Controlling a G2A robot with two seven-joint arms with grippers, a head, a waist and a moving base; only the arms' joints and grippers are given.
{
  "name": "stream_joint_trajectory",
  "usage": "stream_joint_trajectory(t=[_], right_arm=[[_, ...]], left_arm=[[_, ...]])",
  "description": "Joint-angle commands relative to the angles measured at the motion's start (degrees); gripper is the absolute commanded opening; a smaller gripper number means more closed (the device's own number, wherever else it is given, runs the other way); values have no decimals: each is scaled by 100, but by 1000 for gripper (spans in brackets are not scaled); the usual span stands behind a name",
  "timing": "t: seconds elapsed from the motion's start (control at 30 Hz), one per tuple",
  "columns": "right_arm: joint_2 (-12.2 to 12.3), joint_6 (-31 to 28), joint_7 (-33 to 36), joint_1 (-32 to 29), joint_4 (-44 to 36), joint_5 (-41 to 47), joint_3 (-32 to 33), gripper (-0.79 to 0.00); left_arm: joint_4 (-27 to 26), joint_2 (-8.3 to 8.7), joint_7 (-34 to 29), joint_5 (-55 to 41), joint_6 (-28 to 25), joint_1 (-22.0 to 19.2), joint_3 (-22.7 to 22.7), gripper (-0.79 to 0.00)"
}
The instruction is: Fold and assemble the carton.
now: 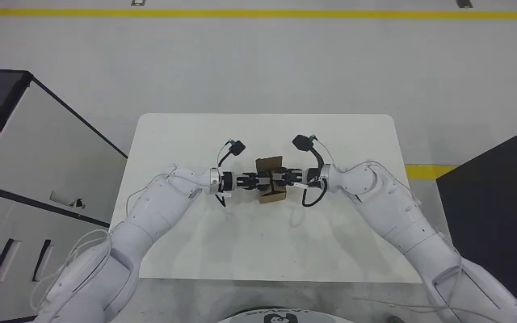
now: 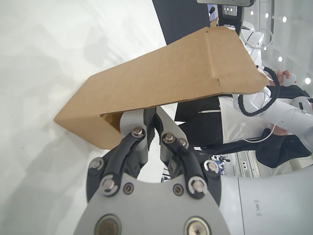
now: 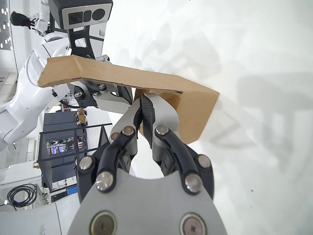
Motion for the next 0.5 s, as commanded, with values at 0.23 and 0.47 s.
stream_joint_trajectory(t=[0.23,0.47], right_arm=[[-45,81,14,28,7,-74,-28,-785],[-84,111,23,80,59,-87,-38,-785]], left_arm=[[14,-3,-98,32,-1,12,-57,-785],[65,-9,-131,25,-43,4,-110,-785]])
